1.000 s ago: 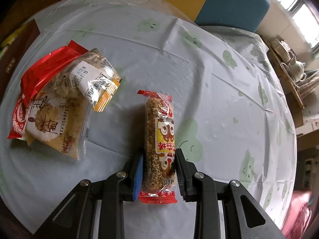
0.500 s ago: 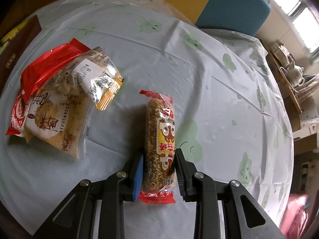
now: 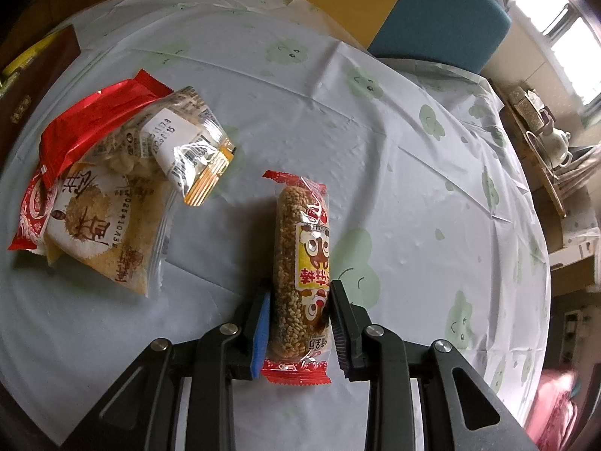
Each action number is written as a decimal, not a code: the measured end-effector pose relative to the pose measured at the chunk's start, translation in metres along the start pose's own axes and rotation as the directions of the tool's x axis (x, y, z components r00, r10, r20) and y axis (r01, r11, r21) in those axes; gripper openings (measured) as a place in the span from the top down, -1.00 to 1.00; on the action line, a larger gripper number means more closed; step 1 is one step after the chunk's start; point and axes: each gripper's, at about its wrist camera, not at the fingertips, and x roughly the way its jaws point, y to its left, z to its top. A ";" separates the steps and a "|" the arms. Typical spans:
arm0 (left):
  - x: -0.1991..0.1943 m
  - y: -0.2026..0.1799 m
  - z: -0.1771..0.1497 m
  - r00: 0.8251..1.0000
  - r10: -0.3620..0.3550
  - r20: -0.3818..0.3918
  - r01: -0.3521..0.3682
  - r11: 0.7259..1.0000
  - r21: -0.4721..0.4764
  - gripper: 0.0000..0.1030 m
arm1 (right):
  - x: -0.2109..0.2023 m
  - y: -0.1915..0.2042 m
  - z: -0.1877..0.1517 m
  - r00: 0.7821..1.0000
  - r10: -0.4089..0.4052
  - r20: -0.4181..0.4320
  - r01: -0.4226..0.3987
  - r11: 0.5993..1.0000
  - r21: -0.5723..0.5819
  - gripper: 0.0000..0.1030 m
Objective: Organize snacks
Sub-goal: 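Carry the yellow bag into the gold box and open the left gripper, then carry the puffed rice bar into the gold box and open the right gripper, then move both grippers back toward the remaining snacks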
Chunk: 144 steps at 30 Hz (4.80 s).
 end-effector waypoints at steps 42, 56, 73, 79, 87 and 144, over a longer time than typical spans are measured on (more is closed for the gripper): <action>-0.004 0.043 -0.016 0.999 0.048 0.003 -0.047 0.997 -0.064 0.08 | -0.019 -0.048 0.003 0.992 0.120 0.031 -0.124 0.967 0.221 0.44; -0.013 0.086 -0.014 0.992 0.122 0.040 -0.115 0.981 -0.156 0.08 | -0.127 0.062 0.048 0.857 0.449 0.253 -0.465 0.885 0.003 0.44; -0.009 0.103 -0.021 0.991 0.134 0.022 -0.127 0.974 -0.190 0.08 | -0.091 0.263 0.076 0.796 0.603 0.042 -0.582 0.783 -0.218 0.27; -0.011 0.095 -0.021 0.990 0.135 0.028 -0.129 0.978 -0.164 0.08 | -0.099 0.249 0.070 0.782 0.617 0.089 -0.589 0.778 -0.220 0.13; -0.015 0.080 -0.019 0.991 0.126 0.036 -0.120 0.985 -0.124 0.08 | -0.123 0.229 0.056 0.792 0.588 0.164 -0.550 0.804 -0.226 0.13; -0.013 -0.045 -0.018 0.999 0.035 0.009 -0.036 0.978 0.205 0.08 | -0.040 -0.084 -0.003 0.987 0.012 0.158 -0.065 0.939 0.338 -0.39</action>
